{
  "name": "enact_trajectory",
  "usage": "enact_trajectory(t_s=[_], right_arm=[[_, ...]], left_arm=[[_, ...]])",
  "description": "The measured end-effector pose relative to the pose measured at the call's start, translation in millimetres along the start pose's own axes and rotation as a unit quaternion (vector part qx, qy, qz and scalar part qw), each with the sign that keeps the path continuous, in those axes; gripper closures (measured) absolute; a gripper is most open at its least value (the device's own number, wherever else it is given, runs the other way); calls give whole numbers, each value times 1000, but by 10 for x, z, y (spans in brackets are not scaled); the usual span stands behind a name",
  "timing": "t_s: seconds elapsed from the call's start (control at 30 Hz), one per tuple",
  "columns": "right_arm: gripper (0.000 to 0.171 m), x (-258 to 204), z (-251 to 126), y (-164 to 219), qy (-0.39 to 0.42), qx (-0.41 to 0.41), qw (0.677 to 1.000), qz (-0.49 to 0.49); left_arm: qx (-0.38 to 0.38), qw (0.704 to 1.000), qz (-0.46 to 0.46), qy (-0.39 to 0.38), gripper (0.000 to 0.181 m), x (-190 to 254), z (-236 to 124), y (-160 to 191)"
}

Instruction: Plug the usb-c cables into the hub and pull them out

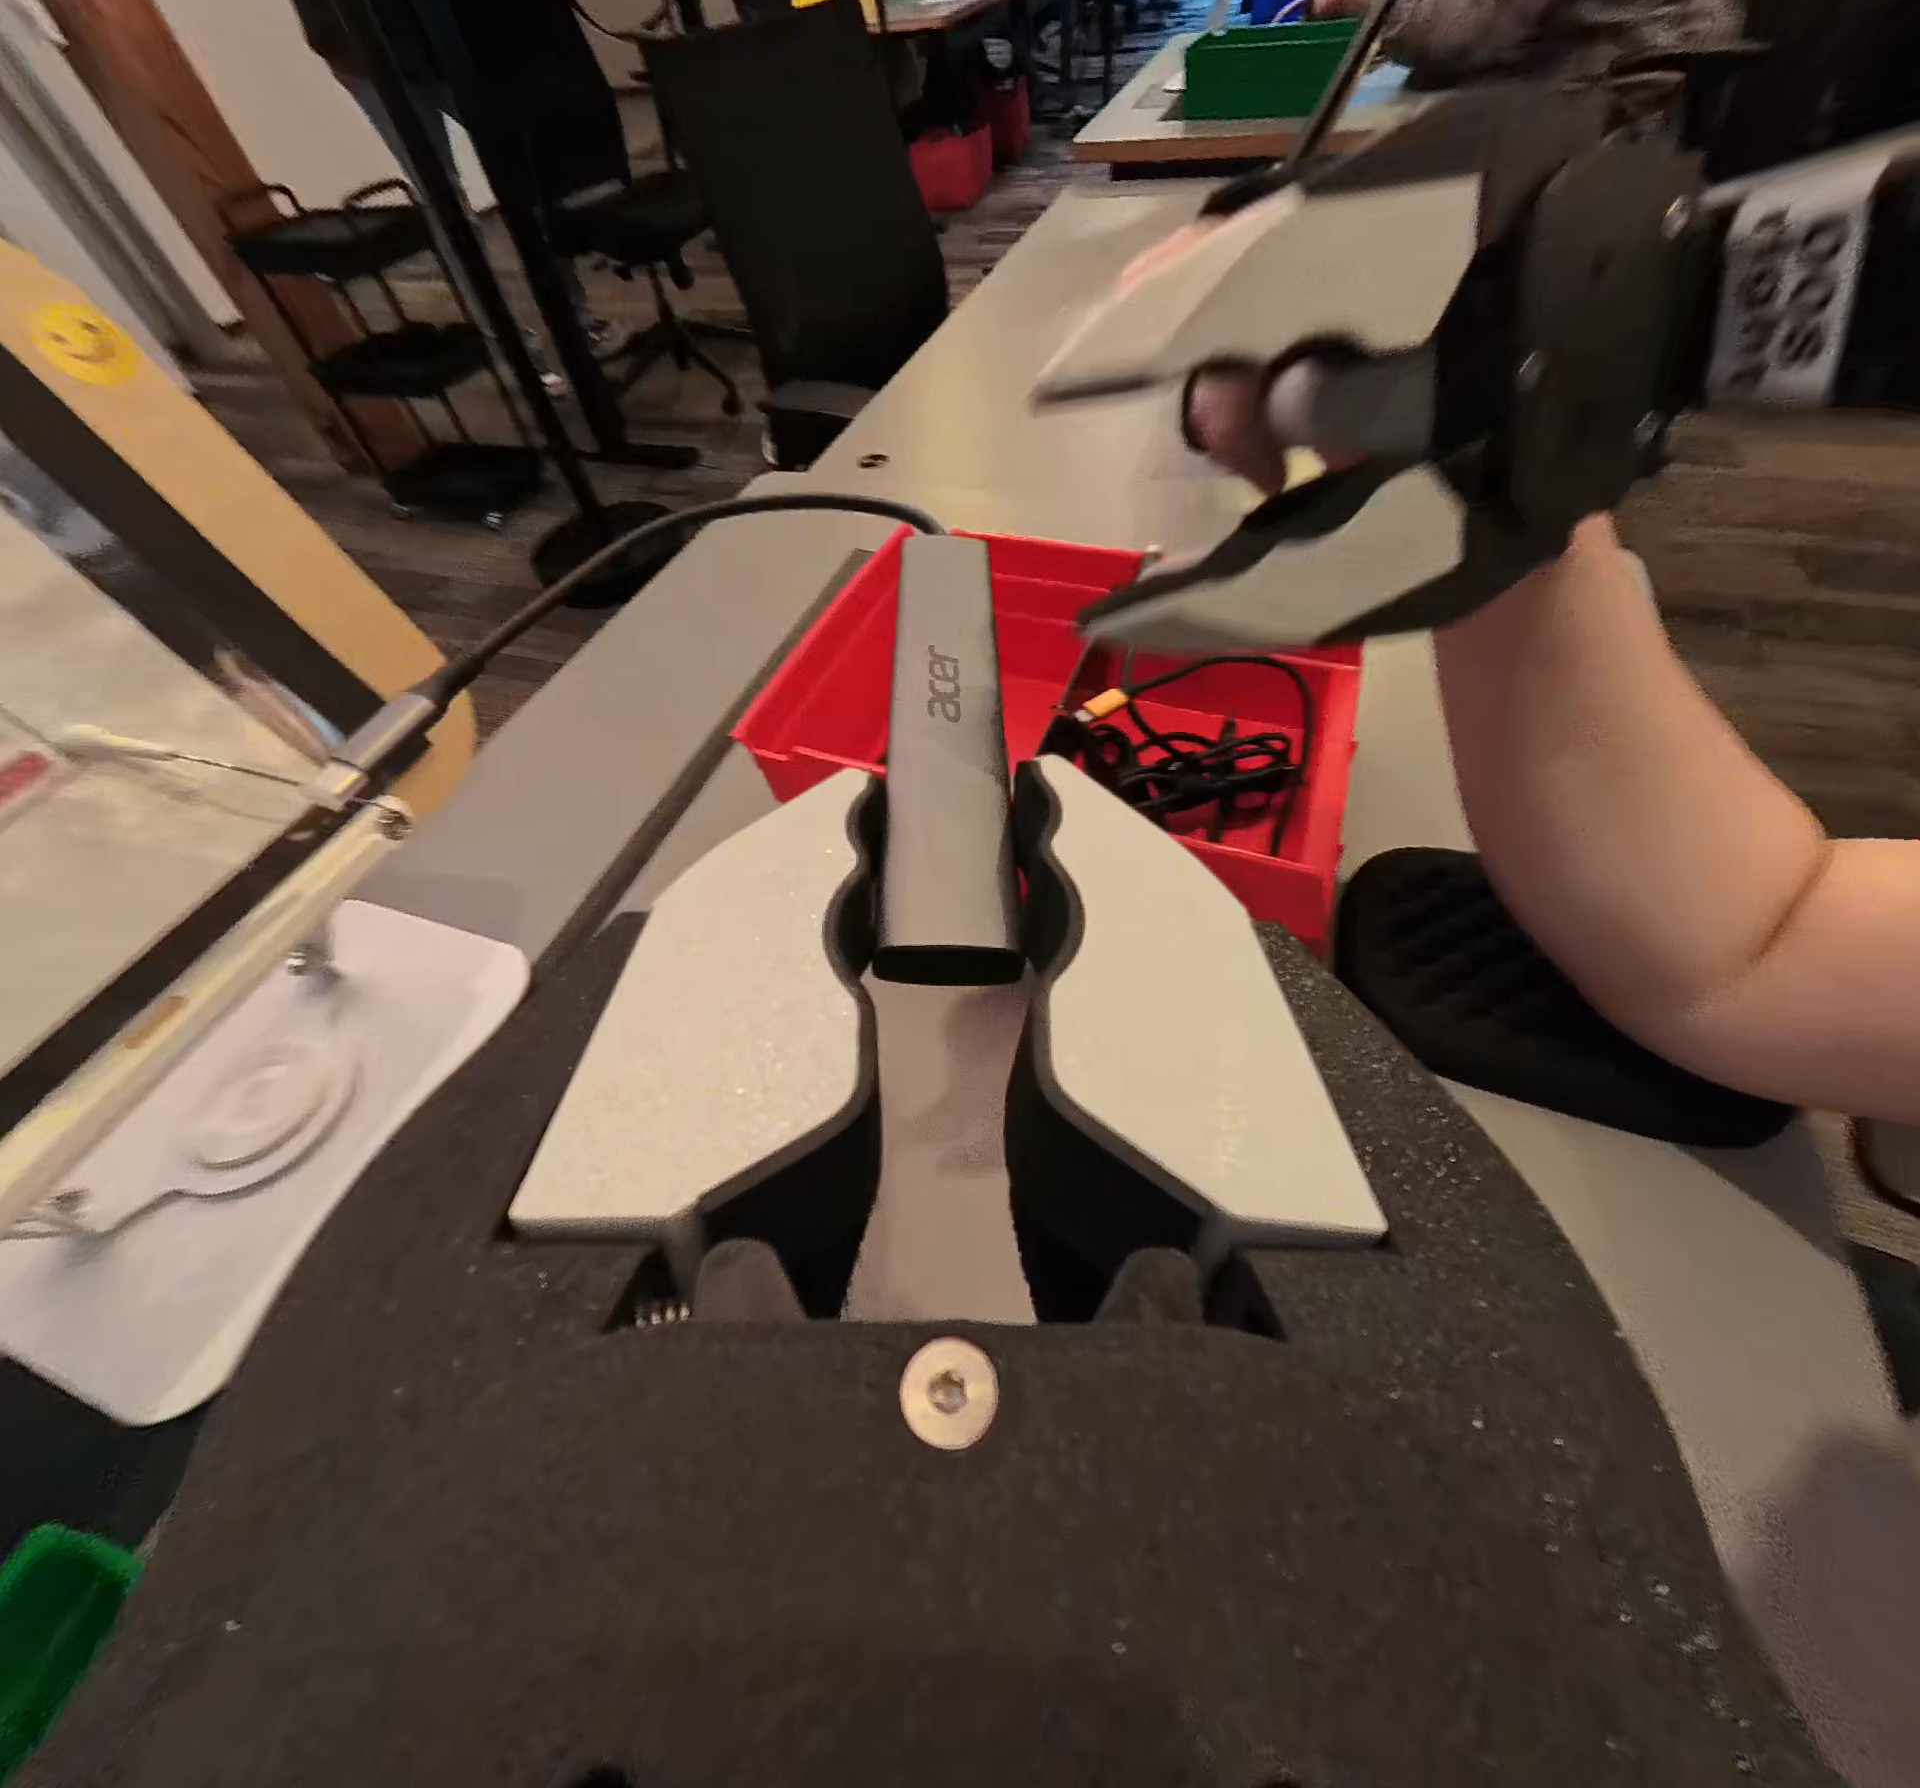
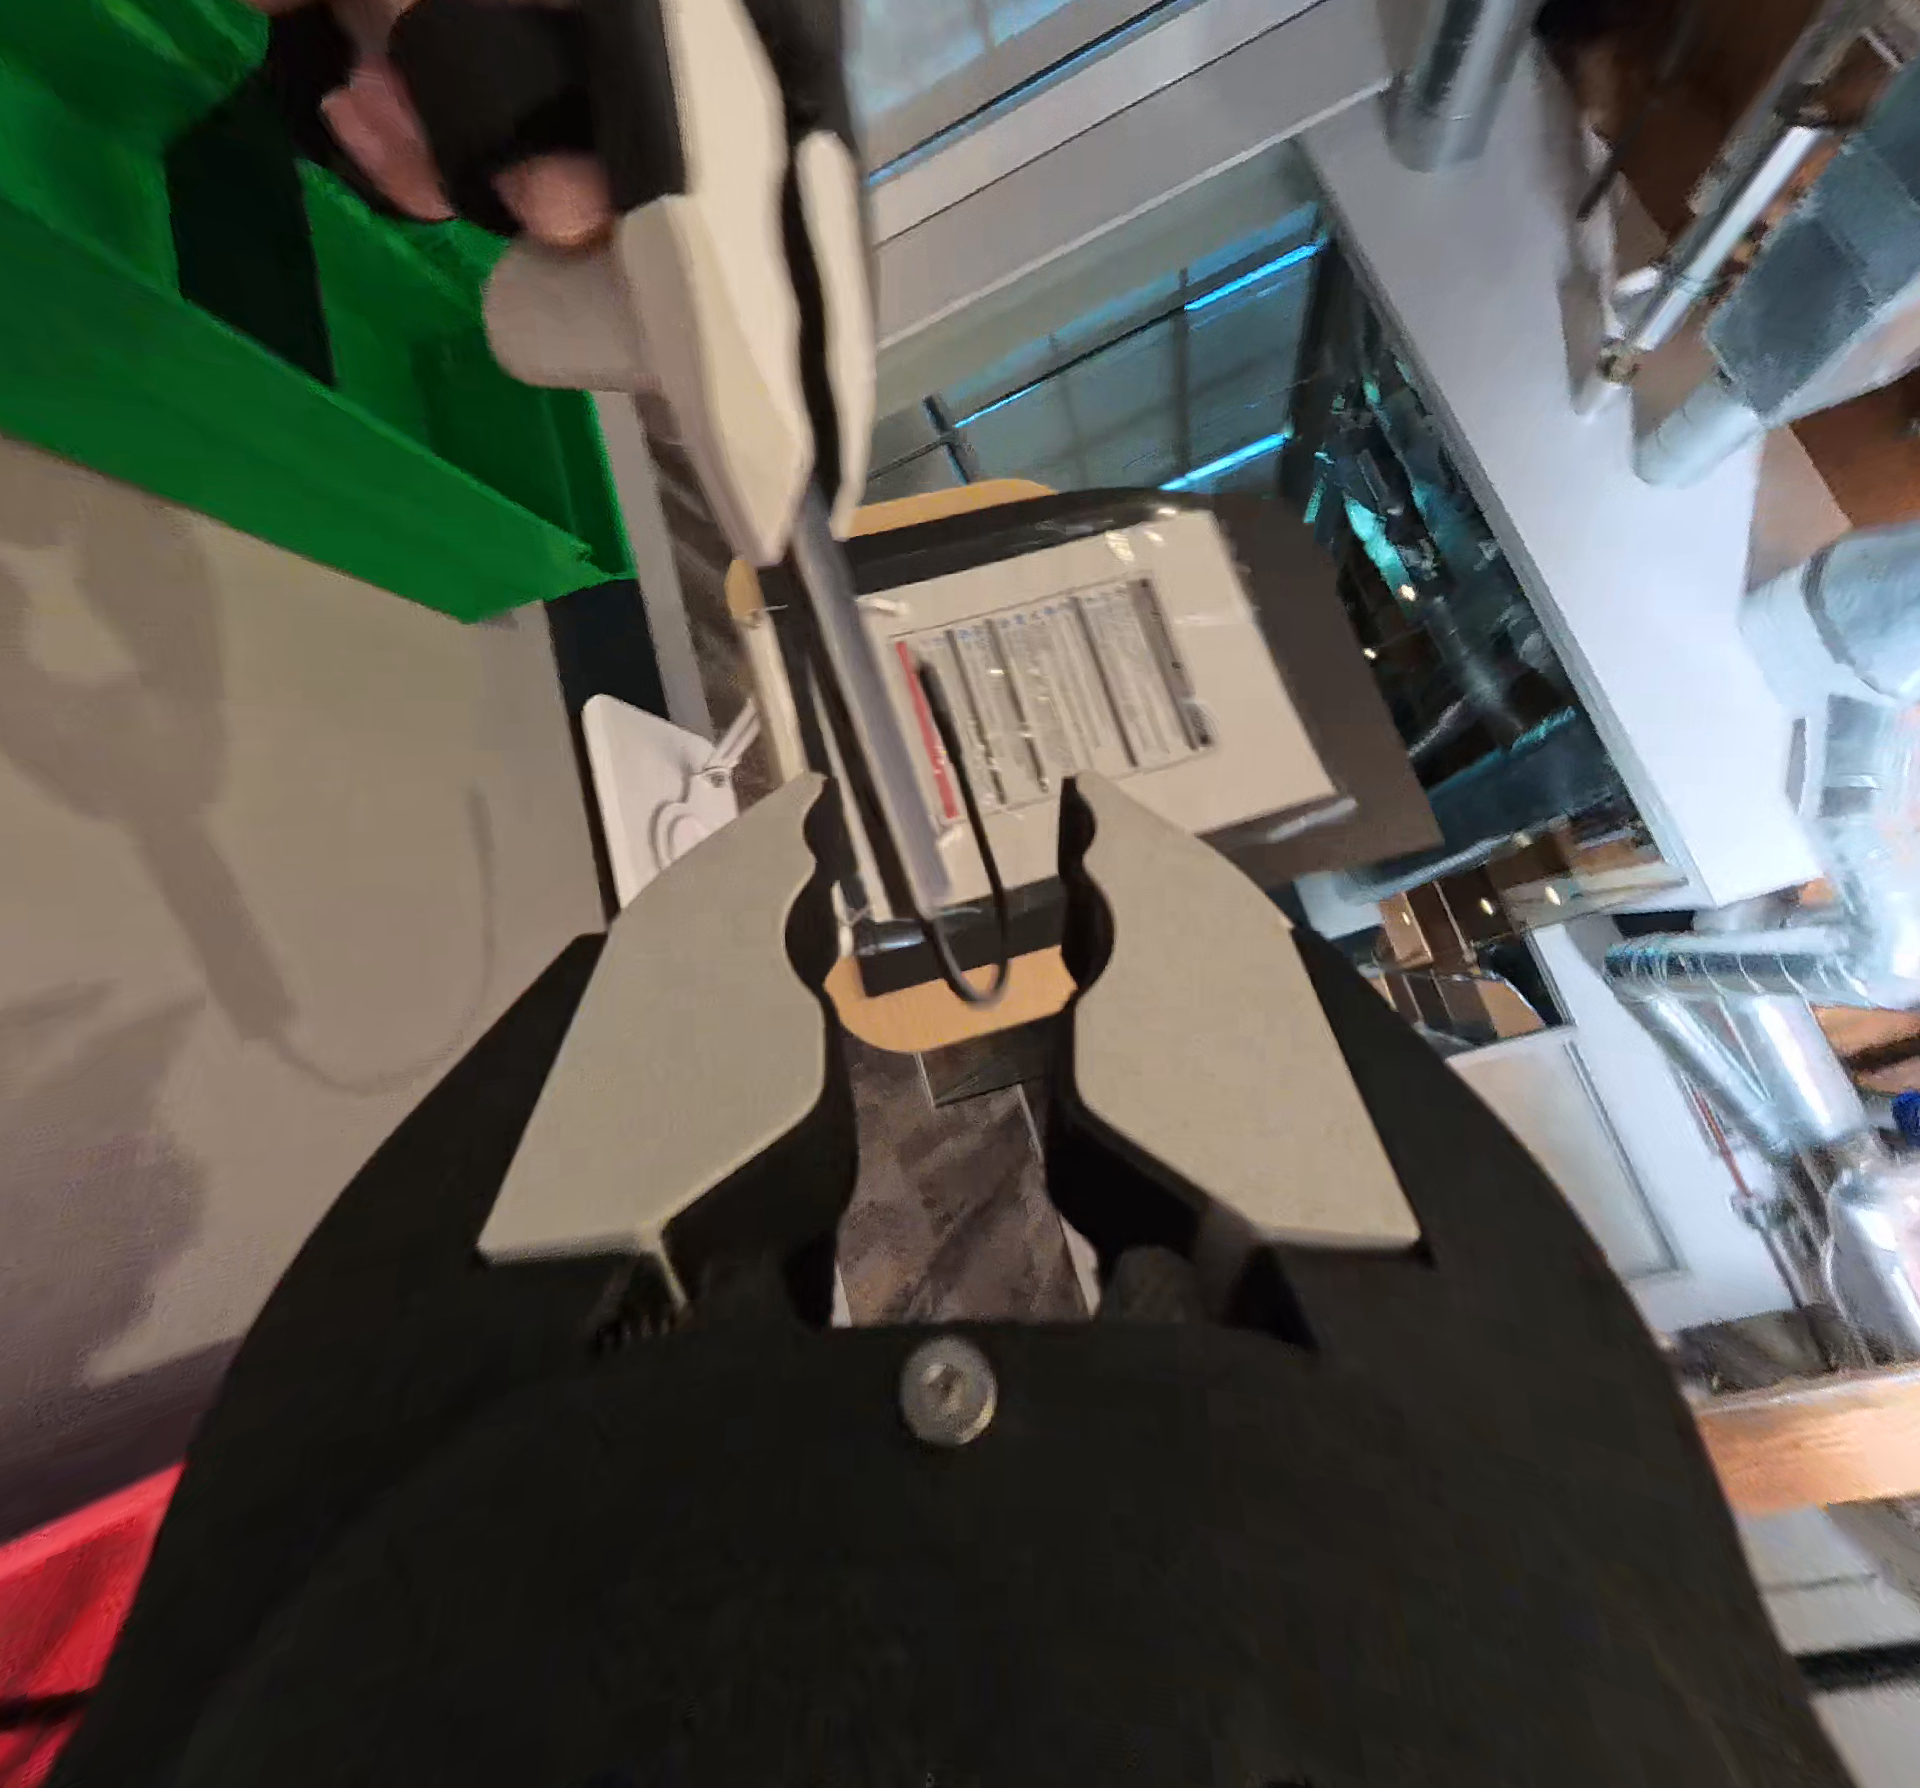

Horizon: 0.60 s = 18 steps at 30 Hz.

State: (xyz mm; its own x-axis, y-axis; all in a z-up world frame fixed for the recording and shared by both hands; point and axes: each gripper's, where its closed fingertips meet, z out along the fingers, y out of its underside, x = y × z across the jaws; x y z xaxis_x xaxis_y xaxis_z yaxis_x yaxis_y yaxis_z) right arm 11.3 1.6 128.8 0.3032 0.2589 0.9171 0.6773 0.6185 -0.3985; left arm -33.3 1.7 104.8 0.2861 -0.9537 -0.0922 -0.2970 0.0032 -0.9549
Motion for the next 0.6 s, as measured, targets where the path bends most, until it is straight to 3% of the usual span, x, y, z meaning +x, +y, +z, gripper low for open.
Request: enact_trajectory(t_s=[0.07, 0.1, 0.23, 0.3, 0.33, 0.5, 0.6], right_arm=[[138, -167, 185, 9, -23, -15, 999, -24], [150, -205, 237, 35, -26, -25, 999, -36], [160, -229, 221, 110, -49, -35, 998, -27], [161, -104, 87, 380, -42, -83, 996, 6], [161, -85, -25, 574, -51, -110, 992, 28], [160, -95, -639, 1394, -68, -182, 961, 197], [160, -190, -734, 1725, -67, -201, 948, 238]], left_arm=[[3, 1000, -15, 18, 158, 50, 25, -5], [5, 999, -20, 27, 158, 75, 34, -12], [14, 999, -21, 32, 154, 73, 61, -15], [12, 1000, -21, 4, 127, -22, 23, -9], [1, 1000, -18, -10, 121, -78, -10, 21], [-12, 999, -32, -26, 128, -234, -179, 81], [-4, 999, -44, -24, 131, -269, -223, 66]])
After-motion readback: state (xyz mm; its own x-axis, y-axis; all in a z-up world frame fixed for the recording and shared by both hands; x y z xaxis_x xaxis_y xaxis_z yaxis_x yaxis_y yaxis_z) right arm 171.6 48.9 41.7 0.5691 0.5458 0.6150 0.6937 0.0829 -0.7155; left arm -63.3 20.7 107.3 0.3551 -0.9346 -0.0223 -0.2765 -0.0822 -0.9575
